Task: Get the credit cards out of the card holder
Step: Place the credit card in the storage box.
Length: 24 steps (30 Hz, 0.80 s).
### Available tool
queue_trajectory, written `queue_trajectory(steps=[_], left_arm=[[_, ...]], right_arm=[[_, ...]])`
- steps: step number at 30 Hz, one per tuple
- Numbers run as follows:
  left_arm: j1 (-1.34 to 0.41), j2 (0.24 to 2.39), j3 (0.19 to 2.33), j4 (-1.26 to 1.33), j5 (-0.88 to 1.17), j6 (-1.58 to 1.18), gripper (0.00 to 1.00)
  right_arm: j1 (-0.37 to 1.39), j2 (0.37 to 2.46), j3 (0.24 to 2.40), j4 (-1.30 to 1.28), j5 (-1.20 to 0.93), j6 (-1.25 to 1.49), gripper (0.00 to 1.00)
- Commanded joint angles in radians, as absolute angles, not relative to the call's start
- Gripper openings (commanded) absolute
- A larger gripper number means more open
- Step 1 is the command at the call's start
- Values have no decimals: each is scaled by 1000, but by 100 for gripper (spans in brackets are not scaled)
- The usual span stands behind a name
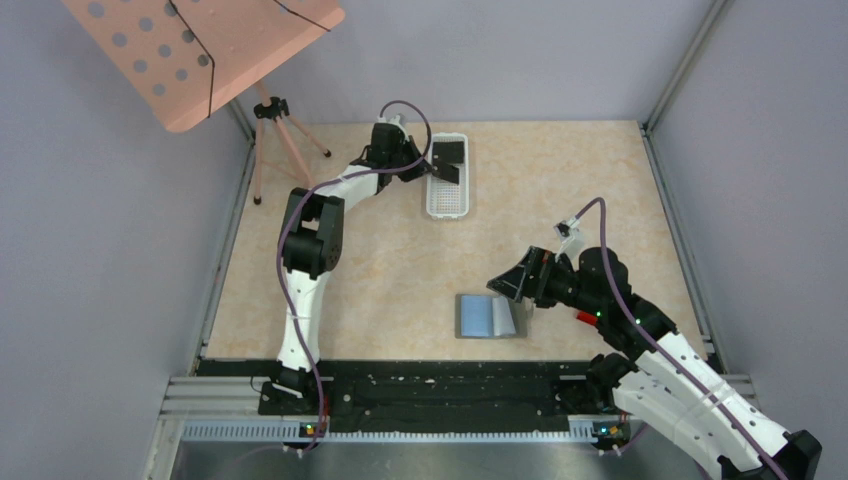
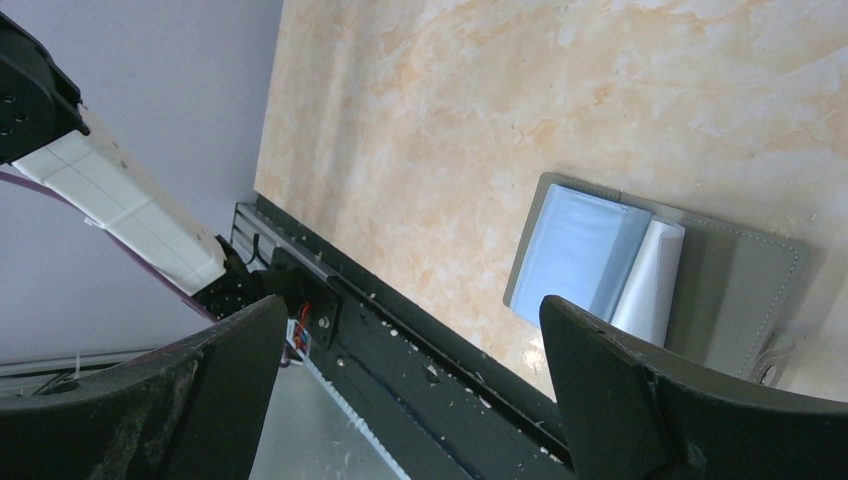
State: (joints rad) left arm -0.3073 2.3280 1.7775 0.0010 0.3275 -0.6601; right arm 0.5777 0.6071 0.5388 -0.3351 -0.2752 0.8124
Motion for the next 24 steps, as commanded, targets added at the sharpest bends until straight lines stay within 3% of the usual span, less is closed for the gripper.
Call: queue_trajectory(steps=[1, 16, 24], left_arm=[[-299, 2328, 1820, 61, 315, -647, 0], [-294, 2330, 1820, 131, 317, -638, 0], [-293, 2241, 1709, 176, 337, -640, 0]], right_arm=[[568, 607, 568, -289, -281, 806, 96], [569, 611, 573, -293, -275, 809, 96], [569, 613, 584, -304, -276, 804, 96]])
